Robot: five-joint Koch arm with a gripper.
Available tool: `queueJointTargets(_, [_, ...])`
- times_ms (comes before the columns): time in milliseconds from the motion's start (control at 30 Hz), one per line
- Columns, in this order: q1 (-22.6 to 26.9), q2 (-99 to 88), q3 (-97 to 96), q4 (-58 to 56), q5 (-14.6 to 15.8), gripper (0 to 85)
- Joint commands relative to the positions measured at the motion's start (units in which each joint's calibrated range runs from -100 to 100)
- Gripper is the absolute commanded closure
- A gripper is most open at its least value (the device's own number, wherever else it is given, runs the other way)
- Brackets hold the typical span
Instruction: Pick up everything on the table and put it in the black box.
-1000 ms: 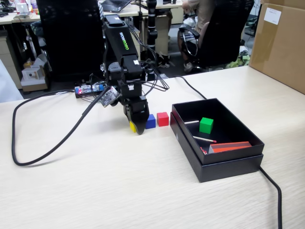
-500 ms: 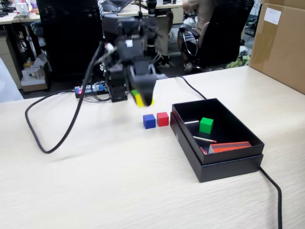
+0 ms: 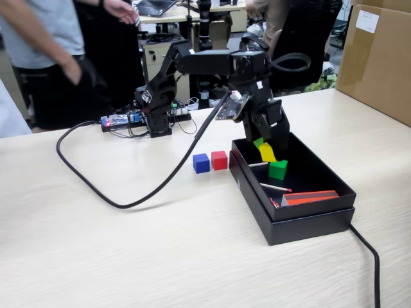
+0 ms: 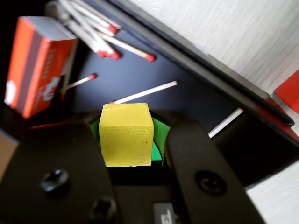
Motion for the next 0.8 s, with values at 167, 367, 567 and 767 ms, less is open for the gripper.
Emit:
queueJointTargets(167, [1.2, 3.1, 1.7, -0.2, 2.6, 77.8])
queueJointTargets(367, [1.0, 5.2, 1.2, -0.4, 2.6, 62.2])
queueJointTargets(567, [-0.3, -9.8, 0.7, -4.0, 2.3, 56.4])
queueJointTargets(767, [-4.6, -43.6, -9.1, -8.8, 2.0, 56.4])
